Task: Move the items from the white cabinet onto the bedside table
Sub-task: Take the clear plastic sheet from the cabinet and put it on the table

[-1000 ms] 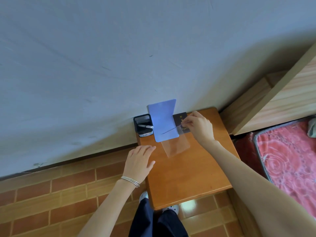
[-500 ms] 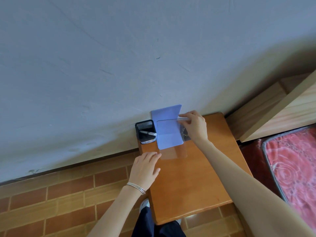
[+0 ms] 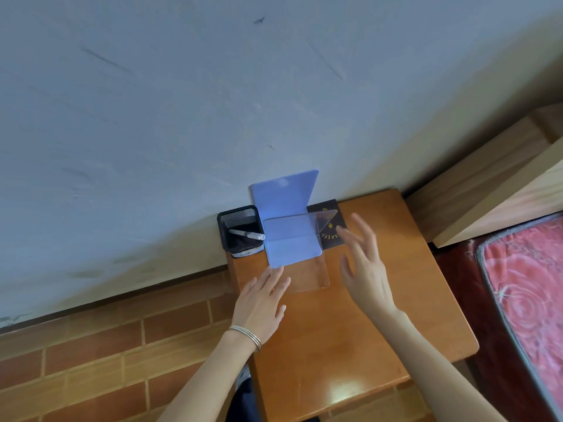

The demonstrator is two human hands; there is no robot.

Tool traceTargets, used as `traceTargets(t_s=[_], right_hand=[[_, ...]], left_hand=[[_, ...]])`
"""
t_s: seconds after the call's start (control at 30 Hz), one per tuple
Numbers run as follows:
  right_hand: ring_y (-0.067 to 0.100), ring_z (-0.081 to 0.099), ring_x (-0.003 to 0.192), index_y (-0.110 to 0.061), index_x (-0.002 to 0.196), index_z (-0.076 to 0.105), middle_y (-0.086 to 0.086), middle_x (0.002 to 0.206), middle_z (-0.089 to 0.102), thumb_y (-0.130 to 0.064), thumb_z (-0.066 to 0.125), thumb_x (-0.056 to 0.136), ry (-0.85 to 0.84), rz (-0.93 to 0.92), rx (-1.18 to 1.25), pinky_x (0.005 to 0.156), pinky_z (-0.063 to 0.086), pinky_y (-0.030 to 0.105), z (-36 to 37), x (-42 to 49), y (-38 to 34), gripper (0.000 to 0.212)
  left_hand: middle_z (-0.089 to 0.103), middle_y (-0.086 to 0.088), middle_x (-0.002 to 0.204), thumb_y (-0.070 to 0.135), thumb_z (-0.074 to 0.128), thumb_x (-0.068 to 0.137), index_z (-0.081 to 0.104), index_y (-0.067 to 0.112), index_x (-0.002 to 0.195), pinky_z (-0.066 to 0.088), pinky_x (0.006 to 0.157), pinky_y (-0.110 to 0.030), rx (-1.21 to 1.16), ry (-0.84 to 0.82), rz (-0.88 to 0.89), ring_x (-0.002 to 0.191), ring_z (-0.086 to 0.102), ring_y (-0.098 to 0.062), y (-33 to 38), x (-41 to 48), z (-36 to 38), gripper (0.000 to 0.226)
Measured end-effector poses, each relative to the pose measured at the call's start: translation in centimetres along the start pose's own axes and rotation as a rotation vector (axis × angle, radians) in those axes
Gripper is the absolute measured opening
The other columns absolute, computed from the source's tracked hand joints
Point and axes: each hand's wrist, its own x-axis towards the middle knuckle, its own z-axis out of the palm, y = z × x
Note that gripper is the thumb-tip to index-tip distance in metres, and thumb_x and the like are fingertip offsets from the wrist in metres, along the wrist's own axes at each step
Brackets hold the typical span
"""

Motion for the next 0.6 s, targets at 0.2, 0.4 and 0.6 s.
traceTargets(t_s=[0.2, 0.4, 0.6], right_hand=[[0.030, 0.055, 0.117, -0.008, 0.111, 0.066, 0.012, 0.126, 0.058, -0.005, 0.081, 0.065, -0.429, -0.077, -0.206, 0.079, 0.055, 0.048, 5.5, -5.1, 3.0, 0.048], [0.028, 0.047, 0.125, -0.005, 0.116, 0.063, 0.014, 0.134, 0.052, -0.004, 0.077, 0.071, -0.376, -0.088, -0.211, 0.099, 0.039, 0.044, 7.4, -4.2, 3.0, 0.047], [0.030, 0.044, 0.127, -0.004, 0.119, 0.060, 0.015, 0.136, 0.050, -0.008, 0.077, 0.073, -0.382, -0.126, -0.277, 0.103, 0.030, 0.045, 8.1, -2.5, 3.7, 0.049]], left_hand=[[0.045, -0.006, 0.144, 0.037, 0.077, 0.073, 0.060, 0.020, 0.127, 0.034, 0.102, -0.034, -0.086, 0.036, -0.044, 0.128, 0.047, -0.021, 0.0, 0.2, 2.0, 0.059], [-0.005, -0.001, 0.159, 0.035, 0.035, 0.101, 0.012, 0.021, 0.151, -0.002, 0.113, -0.029, -0.057, 0.108, -0.069, 0.145, -0.003, -0.017, -0.5, 1.0, 2.1, 0.057], [-0.003, -0.003, 0.159, 0.033, 0.038, 0.100, 0.012, 0.018, 0.151, 0.004, 0.115, -0.030, -0.054, 0.097, -0.105, 0.145, -0.002, -0.018, -0.6, 2.4, 1.6, 0.060]])
